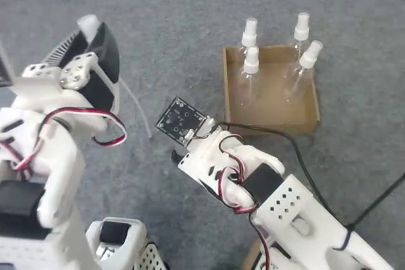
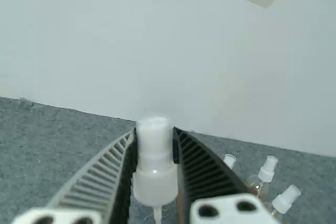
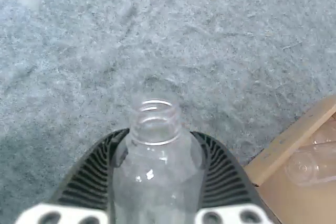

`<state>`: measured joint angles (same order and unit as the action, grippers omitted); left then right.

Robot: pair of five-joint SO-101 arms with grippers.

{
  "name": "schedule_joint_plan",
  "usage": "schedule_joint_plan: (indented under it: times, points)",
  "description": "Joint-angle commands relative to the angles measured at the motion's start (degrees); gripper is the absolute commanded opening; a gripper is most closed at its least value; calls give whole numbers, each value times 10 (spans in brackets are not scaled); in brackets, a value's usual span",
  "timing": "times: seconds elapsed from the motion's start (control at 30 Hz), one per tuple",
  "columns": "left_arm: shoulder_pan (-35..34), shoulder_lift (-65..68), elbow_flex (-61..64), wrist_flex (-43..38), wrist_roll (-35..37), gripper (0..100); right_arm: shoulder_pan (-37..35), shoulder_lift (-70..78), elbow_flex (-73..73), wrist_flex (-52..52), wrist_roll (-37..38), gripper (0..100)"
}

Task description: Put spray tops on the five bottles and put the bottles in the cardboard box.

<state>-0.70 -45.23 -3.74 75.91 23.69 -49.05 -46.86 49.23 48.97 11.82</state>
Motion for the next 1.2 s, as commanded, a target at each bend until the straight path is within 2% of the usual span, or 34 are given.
schedule_joint_plan:
  times: [0.0, 0.27, 0.4, 0.67, 0.73, 0.83, 0.97, 1.17]
  points:
    - [-3, -8, 23, -33, 13, 10, -6, -29, -6, -23, -4, 6]
    - [-3, -8, 152, -129, 13, 9, -40, -29, 29, -124, -10, 6]
    - [-3, -8, 176, -148, 13, 9, -41, -29, 59, -167, -9, 6]
    - [-3, -9, 182, -119, 11, 9, -40, -29, 62, -166, -10, 6]
    - [-3, -13, 182, -120, 11, 9, -39, -29, 62, -165, -29, 6]
    - [-3, -49, 182, -139, 9, 9, -34, -28, 64, -164, -54, 6]
    - [-3, -112, 186, -154, -38, 9, -34, -28, 69, -164, -55, 6]
    - [-3, -134, 250, -170, -40, 9, -35, -28, 69, -164, -55, 6]
